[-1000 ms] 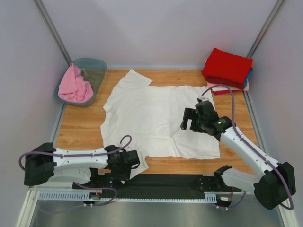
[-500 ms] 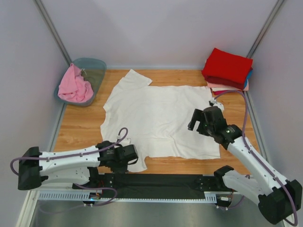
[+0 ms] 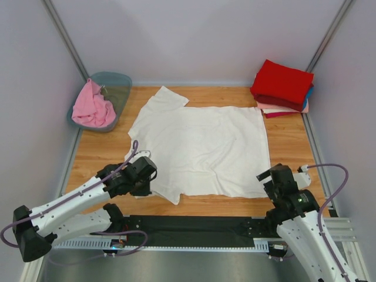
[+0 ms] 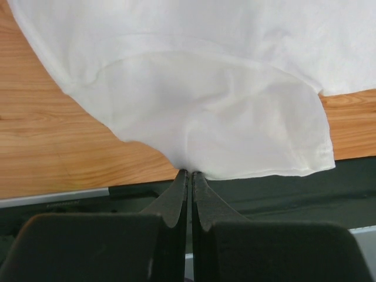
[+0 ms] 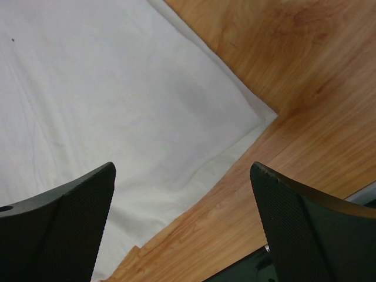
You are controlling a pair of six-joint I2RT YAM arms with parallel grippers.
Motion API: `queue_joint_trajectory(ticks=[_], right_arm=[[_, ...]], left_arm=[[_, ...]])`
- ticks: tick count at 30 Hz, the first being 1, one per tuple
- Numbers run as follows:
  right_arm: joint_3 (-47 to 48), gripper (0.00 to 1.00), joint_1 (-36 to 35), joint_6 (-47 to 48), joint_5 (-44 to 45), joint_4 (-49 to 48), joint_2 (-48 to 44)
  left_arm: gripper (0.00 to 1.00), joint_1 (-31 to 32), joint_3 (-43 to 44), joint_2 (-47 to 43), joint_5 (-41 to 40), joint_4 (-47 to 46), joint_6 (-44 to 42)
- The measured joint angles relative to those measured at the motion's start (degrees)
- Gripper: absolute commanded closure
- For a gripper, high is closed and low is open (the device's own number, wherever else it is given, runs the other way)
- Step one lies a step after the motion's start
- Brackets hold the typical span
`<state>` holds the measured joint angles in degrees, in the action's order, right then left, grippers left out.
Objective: Fold and stack the t-shirts
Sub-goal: Fold the tshirt
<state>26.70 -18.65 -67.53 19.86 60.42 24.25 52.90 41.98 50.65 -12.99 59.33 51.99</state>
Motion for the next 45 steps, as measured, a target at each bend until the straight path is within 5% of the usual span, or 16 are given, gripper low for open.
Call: queue_joint_trajectory(ticks=[8,19,27,37,40,45], right_arm=[[-4.9,0.11,4.7,-6.9,-1.4,1.6,2.3],[-7.7,0.41,9.2,-6.0,-4.0,-2.0,6.1],[-8.2,0.72,9.4,-4.3,-3.1,-2.7,6.1],[-9.6,0.83,9.7,-1.2,-3.0,-7.8,4.7],[-10.4,1.0,10.3,0.2,-3.5,-9.6,4.7],[-11.0,1.0,11.0,1.7,-5.1,-10.6,3.2]], left_arm=[[1.0,-7.5,1.2,-4.8,1.3,-1.4,-5.0],[1.0,-18.3,6.4,-6.1,4.3,-2.0,-12.8],[1.0,-19.3,6.4,-5.7,5.2,-2.0,-14.5],[1.0,-19.6,6.8,-6.4,5.2,-0.8,-15.2],[1.0,-19.6,7.6,-6.8,5.1,-0.2,-15.3],[1.0,-19.6,9.0,-7.4,5.5,1.4,-15.5]])
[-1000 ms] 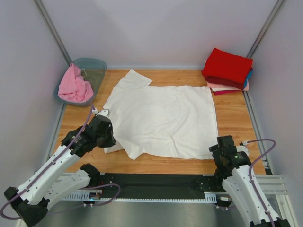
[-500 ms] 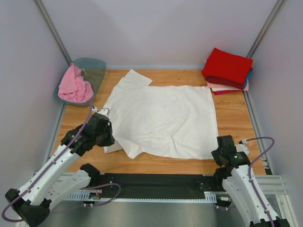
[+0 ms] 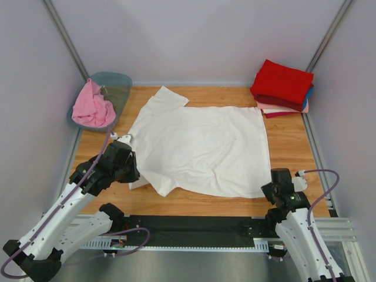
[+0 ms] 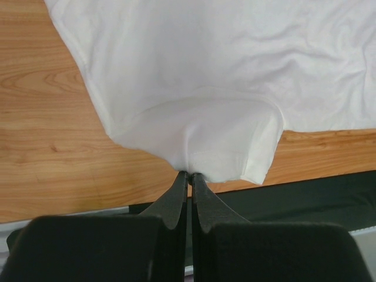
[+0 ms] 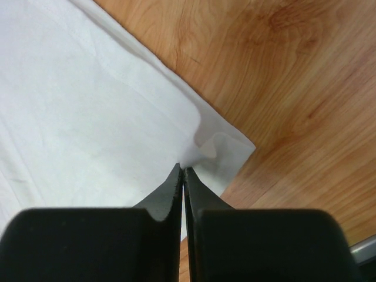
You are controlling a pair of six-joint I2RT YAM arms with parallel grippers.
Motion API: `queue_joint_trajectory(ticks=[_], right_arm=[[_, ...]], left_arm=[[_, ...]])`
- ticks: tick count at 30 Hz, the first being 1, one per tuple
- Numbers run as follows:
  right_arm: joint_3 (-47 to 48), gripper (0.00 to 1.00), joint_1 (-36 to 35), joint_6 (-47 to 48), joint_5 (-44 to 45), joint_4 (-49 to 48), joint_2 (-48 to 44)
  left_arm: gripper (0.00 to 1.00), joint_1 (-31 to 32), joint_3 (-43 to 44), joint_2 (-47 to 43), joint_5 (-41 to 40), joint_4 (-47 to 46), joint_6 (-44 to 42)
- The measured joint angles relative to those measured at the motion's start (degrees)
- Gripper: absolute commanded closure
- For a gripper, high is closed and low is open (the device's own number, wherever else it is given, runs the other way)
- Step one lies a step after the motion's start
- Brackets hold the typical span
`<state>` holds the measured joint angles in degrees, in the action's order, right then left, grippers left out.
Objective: Fold and stack the t-shirts
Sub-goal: Fold the tshirt
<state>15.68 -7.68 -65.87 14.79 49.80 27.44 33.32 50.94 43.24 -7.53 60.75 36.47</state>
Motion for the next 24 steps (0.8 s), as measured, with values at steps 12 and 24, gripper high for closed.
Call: queue_joint_trajectory(ticks=[12,24], right_arm=[[6.1,1.0,0.2,1.7,-2.3,0.5,-0.3],[25.5,1.0,3.4,7.0,-5.4,-17.9,39.3]], left_arm=[[1.0,0.0,10.1,5.2,1.7,5.6,-6.5],[1.0,-14.1,38.1,40.1,5.1,1.5,-17.3]])
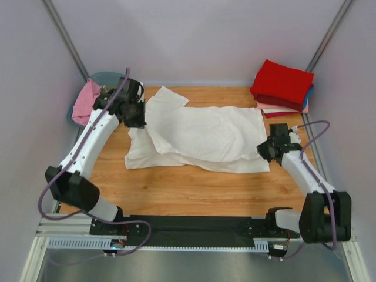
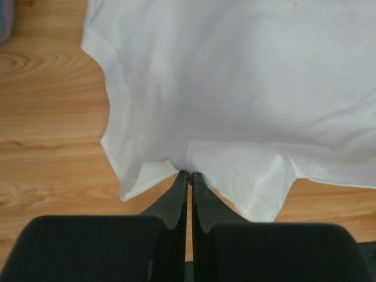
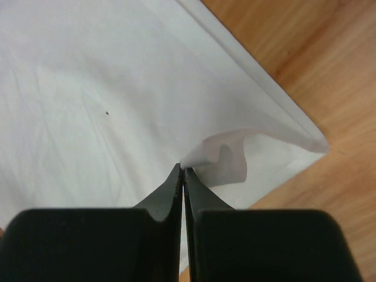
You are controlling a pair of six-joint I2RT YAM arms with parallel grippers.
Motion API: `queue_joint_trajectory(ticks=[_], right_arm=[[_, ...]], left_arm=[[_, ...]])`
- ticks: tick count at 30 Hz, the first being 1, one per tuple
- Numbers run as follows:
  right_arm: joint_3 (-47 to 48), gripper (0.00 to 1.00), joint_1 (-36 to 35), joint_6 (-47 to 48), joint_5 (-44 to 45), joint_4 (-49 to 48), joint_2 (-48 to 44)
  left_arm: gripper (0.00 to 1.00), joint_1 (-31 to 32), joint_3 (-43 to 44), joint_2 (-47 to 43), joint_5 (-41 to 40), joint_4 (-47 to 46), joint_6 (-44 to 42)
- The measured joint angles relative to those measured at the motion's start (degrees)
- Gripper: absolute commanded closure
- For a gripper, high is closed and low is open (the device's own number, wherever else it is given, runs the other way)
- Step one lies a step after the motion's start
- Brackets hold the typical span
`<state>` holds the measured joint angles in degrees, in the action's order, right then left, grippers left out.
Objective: Fold and stack the t-shirts
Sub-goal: Fold the tshirt
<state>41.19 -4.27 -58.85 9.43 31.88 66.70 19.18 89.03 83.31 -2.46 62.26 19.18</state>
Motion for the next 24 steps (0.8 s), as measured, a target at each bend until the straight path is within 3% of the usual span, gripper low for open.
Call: queue_joint_trajectory(ticks=[2,4,5,7,12,16,20,24], right_arm=[[3.8,0.98,2.1,1.1,-2.1,-3.1,7.0],[7.1,0.88,4.3,2.6,-4.8,-5.3,13.3],[8.3,0.66,5.1,3.4,-6.2,-6.6,15.9],[10.0,0.5,6.5,5.2,-8.5,-7.9,20.2],[12.4,0.5,7.9,9.2,-11.7,-8.9,26.6],[12.4,0.5,8.5,10.3,-12.1,-9.1,26.5],[12.0,0.5,8.8,12.0,-10.0,-8.8,24.6],[11.1,0.51,8.8,13.3,-6.9,-8.4,18.8]], left_arm=[[1.0,-2.4,3.9,6.3,0.5,-1.0,-1.0],[1.0,-3.9,6.5,12.3,0.6,-1.6,-2.2],[1.0,-4.2,7.2,15.0,0.7,-1.8,-2.8],[1.0,-4.3,8.5,19.8,0.9,-1.7,-3.5],[1.0,-4.3,12.2,27.2,2.6,-0.8,-4.8],[0.94,-4.3,19.9,31.9,2.3,0.8,-5.5],[0.82,-4.2,20.0,31.1,-1.7,0.7,-5.6],[0.45,-4.4,20.4,29.5,-6.4,1.0,-6.1]])
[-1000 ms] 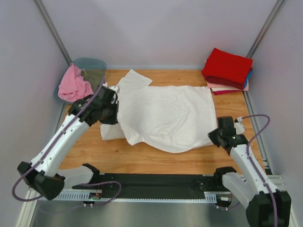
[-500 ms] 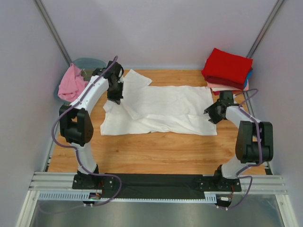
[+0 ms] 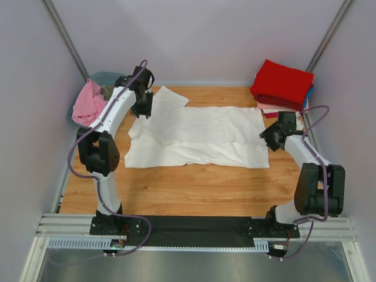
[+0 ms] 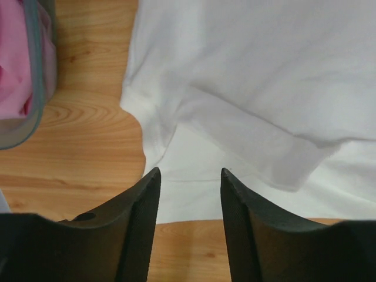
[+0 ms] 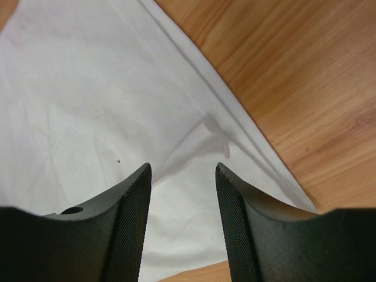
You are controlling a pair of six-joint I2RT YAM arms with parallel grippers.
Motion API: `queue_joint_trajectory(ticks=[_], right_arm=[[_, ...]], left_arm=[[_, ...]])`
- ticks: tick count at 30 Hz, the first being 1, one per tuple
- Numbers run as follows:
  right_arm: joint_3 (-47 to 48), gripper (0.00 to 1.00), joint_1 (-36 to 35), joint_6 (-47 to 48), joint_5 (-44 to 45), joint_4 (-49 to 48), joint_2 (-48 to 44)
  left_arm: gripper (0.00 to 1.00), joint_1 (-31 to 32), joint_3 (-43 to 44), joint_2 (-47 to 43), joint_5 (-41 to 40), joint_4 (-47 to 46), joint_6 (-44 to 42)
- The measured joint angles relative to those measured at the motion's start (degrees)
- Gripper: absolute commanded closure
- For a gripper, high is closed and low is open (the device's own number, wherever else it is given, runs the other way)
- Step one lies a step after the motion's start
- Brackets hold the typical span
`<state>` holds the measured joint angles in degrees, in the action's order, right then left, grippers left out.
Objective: Fold and stack the t-shirts
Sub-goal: Fold the tshirt
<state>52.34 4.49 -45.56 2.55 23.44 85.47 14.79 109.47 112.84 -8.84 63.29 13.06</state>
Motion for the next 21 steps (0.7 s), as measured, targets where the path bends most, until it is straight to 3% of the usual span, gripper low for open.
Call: queue_joint_trajectory(ticks=[5,7,9,12,17,19,21], right_arm=[[-0.2,0.53,0.0,1.4,2.5,0.0,-4.6],[-1.7,0.53,-0.3,2.3,3.2,-0.3,-6.9],[-4.5,0.53,-1.1,3.0,3.7,-0.4,-10.3],[-8.0,0.52,-3.0,4.0,3.7,-0.1,-14.5],[-10.3,0.46,-4.2,5.4,3.6,0.5,-14.4],[-10.4,0.38,-4.2,5.7,4.0,1.0,-13.3],[-11.2,0.36,-3.8,6.2,4.1,1.1,-13.1]], left_arm=[[0.42,-0.3,12.0,5.6,-2.3,3.4,0.3],[0.41,-0.3,9.0,4.8,-2.1,2.1,1.5],[0.38,0.0,0.2,0.5,-1.6,-0.9,3.4],[0.38,1.1,-20.3,-13.0,0.0,-5.7,7.5],[0.32,2.4,-42.1,-32.2,4.5,-13.9,15.3],[0.32,2.3,-48.9,-35.1,5.7,-18.5,18.5],[0.32,1.9,-54.4,-34.9,6.3,-21.7,21.1]])
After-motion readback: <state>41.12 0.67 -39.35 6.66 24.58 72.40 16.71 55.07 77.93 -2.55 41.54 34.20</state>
